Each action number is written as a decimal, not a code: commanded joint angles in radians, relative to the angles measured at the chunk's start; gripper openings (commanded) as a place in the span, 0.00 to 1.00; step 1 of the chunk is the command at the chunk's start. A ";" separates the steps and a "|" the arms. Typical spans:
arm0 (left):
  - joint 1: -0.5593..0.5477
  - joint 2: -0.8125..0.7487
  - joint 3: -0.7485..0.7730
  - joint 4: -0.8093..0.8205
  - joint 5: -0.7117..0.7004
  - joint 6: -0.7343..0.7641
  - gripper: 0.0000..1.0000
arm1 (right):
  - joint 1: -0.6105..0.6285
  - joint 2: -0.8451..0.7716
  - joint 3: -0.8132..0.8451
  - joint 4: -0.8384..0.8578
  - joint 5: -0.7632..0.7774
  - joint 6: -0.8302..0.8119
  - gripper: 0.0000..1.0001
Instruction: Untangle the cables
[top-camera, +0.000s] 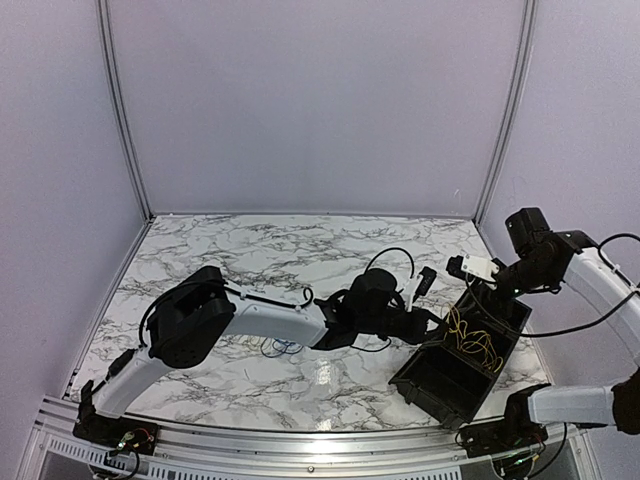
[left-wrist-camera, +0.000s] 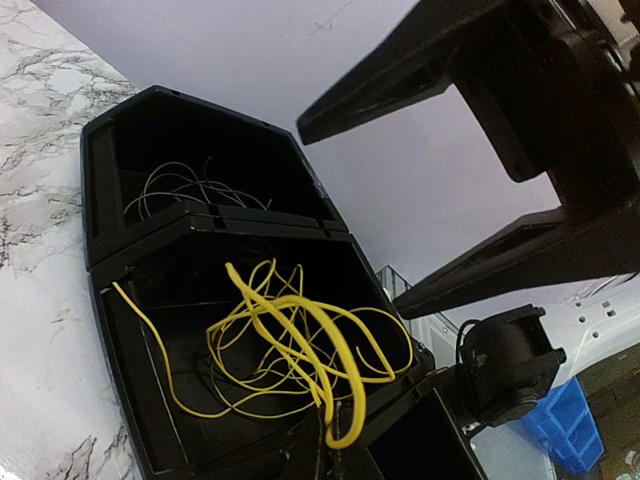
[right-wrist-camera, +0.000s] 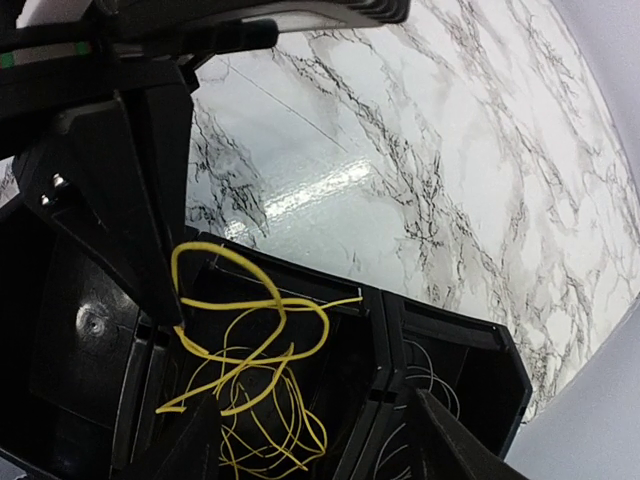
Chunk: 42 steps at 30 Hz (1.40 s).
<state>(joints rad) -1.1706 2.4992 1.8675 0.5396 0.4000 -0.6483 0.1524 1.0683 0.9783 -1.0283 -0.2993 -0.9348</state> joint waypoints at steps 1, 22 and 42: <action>-0.020 -0.028 -0.022 -0.013 0.036 0.067 0.00 | -0.004 0.003 -0.009 0.073 -0.021 0.019 0.63; -0.032 -0.070 -0.059 -0.001 0.025 0.116 0.00 | -0.004 0.097 -0.100 0.137 -0.079 0.002 0.53; -0.031 -0.114 -0.146 0.066 -0.012 0.131 0.00 | -0.005 0.143 -0.147 0.191 -0.100 0.001 0.32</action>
<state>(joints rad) -1.1931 2.4535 1.7382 0.5522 0.4057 -0.5415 0.1520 1.1999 0.8349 -0.8574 -0.4225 -0.9382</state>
